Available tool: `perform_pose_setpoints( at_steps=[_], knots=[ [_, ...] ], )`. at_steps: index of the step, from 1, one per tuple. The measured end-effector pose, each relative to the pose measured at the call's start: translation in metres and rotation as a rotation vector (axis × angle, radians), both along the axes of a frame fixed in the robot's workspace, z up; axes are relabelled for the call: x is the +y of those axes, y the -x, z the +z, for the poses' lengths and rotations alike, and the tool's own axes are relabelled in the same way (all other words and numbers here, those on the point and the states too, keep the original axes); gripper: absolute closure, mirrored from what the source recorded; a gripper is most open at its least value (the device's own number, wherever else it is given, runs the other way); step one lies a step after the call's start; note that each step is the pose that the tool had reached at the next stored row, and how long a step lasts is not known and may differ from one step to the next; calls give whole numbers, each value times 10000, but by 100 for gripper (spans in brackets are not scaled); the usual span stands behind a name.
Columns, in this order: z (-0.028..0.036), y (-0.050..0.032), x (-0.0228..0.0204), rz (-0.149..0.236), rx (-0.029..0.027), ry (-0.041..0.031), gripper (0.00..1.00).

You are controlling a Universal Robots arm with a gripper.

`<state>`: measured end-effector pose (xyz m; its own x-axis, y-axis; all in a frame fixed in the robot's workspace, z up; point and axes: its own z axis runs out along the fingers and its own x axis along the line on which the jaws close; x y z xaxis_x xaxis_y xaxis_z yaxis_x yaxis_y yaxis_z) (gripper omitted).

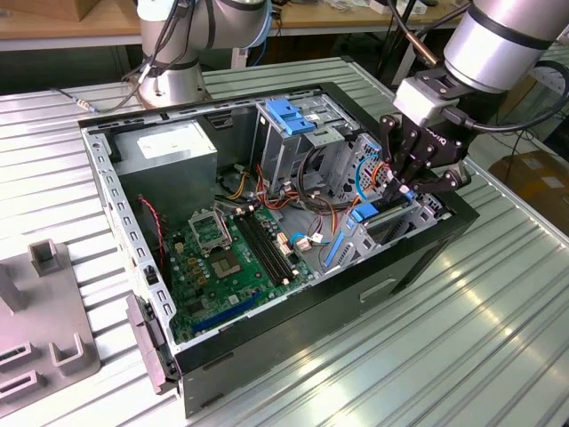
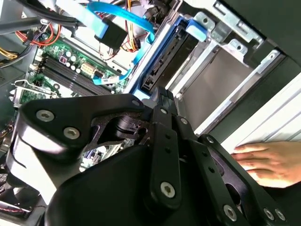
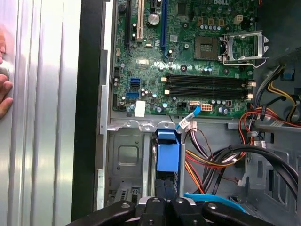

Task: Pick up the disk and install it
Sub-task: 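Insert the first disk wire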

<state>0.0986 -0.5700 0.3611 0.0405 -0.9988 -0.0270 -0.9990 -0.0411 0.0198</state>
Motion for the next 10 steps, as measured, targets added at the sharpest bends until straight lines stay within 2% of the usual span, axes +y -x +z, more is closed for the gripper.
perform_pose_setpoints(
  at_steps=[7, 10],
  knots=[
    [2, -93, 3, -1, -11, 15, 90],
    [88, -120, 10, 0, -14, 47, 90]
  ],
)
